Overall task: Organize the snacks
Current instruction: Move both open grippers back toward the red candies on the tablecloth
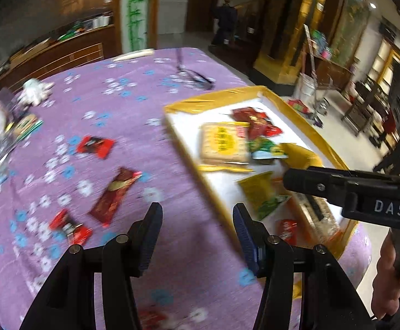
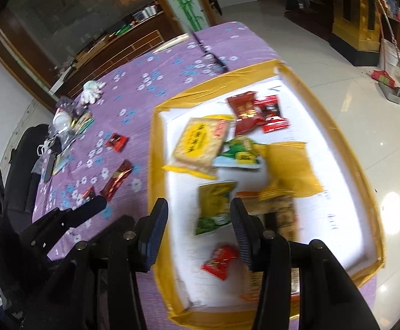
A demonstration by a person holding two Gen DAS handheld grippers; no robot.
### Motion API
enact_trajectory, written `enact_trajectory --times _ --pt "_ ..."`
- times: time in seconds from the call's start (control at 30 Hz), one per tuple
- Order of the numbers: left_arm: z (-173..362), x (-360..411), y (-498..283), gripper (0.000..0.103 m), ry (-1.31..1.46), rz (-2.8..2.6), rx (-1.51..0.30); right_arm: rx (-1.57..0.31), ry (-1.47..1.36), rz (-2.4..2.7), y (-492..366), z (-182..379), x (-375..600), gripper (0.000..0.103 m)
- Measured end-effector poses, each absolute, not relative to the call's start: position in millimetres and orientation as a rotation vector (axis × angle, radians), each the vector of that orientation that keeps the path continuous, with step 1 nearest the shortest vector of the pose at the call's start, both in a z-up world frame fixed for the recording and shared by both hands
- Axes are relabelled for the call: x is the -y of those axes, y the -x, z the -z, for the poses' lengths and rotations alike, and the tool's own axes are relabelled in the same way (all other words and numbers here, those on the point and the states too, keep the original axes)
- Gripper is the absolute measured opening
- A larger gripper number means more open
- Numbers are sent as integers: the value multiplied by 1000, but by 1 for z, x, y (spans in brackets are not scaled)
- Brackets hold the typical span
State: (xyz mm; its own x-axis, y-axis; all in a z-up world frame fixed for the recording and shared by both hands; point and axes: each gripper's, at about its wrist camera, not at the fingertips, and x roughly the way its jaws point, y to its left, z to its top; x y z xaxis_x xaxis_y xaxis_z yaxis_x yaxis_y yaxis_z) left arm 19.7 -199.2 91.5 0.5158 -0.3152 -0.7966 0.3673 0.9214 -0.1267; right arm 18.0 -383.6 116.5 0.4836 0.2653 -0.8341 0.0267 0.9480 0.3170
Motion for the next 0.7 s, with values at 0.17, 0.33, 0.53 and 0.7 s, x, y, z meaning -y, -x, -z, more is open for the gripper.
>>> enact_trajectory --times 0.17,0.33,0.53,0.7 --pt "-87 148 -20 56 9 314 -959 -1080 -275 -216 -17 -115 351 46" --pt "-74 96 -20 56 75 207 -993 -1134 -221 -325 -16 -103 307 46" --pt "-65 53 -17 56 111 128 -1011 -1243 -144 -497 -8 -75 247 46" --pt "-61 33 -15 56 124 111 -1023 -1281 -73 -573 -3 -62 209 46"
